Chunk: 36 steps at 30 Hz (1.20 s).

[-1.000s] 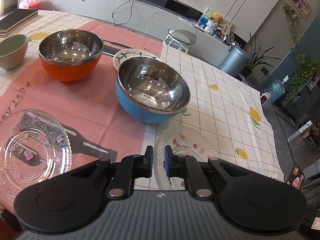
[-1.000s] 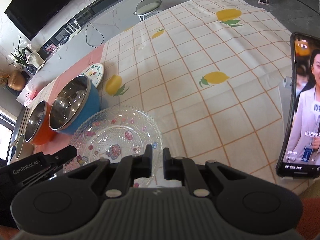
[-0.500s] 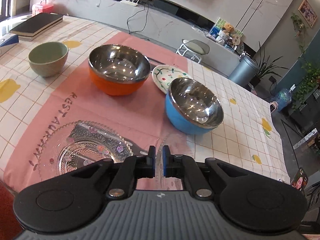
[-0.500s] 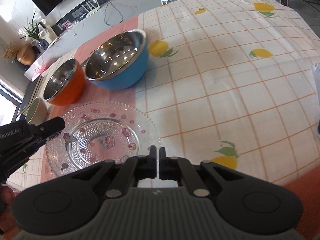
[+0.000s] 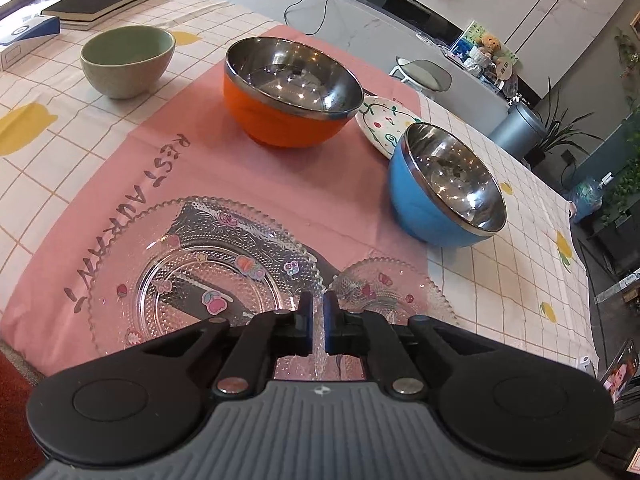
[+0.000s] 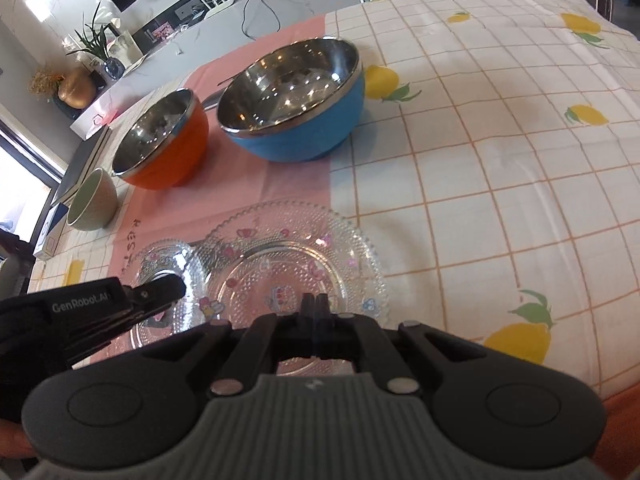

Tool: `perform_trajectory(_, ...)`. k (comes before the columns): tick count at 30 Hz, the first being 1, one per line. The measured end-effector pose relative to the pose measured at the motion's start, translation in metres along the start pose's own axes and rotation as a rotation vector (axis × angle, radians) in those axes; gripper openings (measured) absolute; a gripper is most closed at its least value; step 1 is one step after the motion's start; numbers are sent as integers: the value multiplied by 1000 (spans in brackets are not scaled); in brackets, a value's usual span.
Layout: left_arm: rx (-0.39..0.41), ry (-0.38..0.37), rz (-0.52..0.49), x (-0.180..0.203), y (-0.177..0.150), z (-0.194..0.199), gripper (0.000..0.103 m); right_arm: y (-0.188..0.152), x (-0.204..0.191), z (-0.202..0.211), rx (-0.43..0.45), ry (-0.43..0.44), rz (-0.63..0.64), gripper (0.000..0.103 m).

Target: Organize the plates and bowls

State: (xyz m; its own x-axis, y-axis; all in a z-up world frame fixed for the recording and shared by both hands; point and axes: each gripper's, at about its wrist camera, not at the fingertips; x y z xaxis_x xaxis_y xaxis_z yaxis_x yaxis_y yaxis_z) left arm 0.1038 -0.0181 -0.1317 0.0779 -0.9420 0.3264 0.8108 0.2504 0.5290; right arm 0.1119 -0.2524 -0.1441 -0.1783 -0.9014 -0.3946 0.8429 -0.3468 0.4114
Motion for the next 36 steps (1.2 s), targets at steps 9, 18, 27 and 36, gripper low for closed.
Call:
perform_trajectory(9, -6, 6, -4, 2, 3, -1, 4, 11, 55, -3, 21, 0, -155, 31)
perform_trajectory(18, -36, -4, 15, -4, 4, -7, 20, 9, 68, -12, -22, 150, -251, 18)
perform_trajectory(27, -66, -28, 2, -3, -1, -12, 21, 6, 67, -16, -42, 198, -241, 15)
perform_trajectory(36, -52, -32, -40, 1, -2, -9, 13, 3, 66, -16, -25, 192, -226, 3)
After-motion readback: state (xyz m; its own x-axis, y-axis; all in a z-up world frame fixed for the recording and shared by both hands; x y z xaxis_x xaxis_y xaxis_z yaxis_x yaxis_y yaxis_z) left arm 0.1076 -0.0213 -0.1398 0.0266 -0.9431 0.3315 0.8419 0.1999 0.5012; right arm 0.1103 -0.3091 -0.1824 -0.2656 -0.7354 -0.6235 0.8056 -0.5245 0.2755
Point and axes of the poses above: each gripper's, at about its wrist camera, not at the fingertips, and z roughly against the way its jaws point, x to its right, y to its top, and after that the axes turned 6 degrees about -z, right-handed
